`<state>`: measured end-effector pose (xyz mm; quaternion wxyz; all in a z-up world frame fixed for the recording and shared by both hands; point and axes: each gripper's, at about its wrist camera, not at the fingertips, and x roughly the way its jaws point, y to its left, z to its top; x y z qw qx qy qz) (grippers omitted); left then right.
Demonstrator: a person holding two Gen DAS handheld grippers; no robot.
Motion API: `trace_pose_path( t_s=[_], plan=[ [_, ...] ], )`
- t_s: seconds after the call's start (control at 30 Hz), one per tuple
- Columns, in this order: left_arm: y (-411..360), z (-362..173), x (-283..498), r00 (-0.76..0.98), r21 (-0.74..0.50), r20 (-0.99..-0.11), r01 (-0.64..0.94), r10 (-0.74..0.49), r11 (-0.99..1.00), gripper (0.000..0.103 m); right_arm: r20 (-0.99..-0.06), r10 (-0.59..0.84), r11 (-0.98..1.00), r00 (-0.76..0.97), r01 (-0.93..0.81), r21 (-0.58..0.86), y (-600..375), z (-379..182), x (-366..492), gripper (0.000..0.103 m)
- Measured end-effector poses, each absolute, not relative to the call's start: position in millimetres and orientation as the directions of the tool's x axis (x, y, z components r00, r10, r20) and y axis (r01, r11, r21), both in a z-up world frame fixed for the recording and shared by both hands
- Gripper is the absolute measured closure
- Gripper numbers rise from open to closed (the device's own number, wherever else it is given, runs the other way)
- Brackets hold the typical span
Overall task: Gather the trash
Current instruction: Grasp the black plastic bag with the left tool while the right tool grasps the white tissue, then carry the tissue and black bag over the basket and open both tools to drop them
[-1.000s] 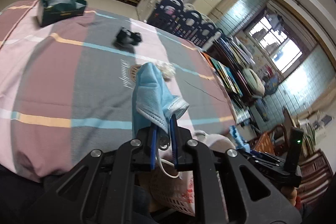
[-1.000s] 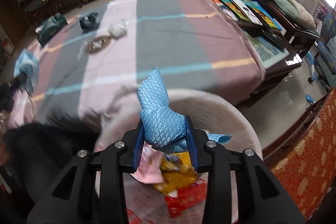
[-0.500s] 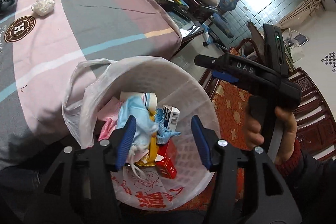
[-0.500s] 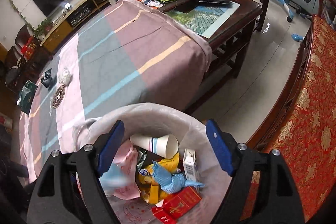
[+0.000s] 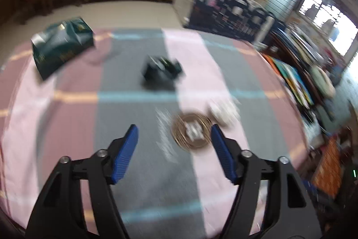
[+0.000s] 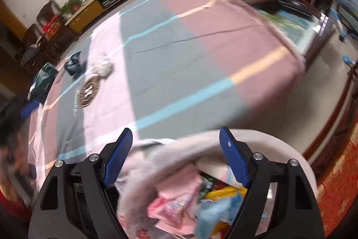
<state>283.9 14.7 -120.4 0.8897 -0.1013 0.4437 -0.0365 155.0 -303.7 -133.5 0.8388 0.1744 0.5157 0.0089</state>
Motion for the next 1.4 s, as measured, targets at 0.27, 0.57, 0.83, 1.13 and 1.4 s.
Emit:
trace_pose_path(
  t_s=[0.27, 0.57, 0.83, 1.13, 1.4],
  plan=[
    [4.9, -162.2, 402.0, 0.574, -0.085, -0.817, -0.028, -0.054, 0.996, 0.015, -0.871, 0.246, 0.958, 0.426, 0.032, 0.286, -245.7, -130.1, 220.7, 0.025],
    [-3.8, -205.3, 432.3, 0.556, -0.106, -0.821, 0.075, -0.129, 0.992, 0.040, -0.859, 0.210, 0.978, 0.467, -0.095, 0.188, -195.4, -144.1, 317.4, 0.025],
    [38.3, -166.9, 391.7, 0.670, -0.045, -0.741, -0.003, -0.031, 0.999, 0.057, -0.872, 0.209, 0.972, 0.443, -0.190, 0.137, -158.6, -165.9, 351.3, 0.025],
    [43.2, -93.6, 295.6, 0.764, 0.010, -0.645, -0.024, 0.025, 1.000, 0.057, -0.876, 0.101, 0.967, 0.472, -0.252, -0.024, -136.1, -166.1, 323.2, 0.076],
    [29.3, -57.2, 213.9, 0.778, -0.049, -0.628, 0.002, -0.033, 0.999, 0.057, -0.808, 0.199, 0.972, 0.554, -0.218, 0.090, -189.8, -88.0, 234.1, 0.076]
  ],
)
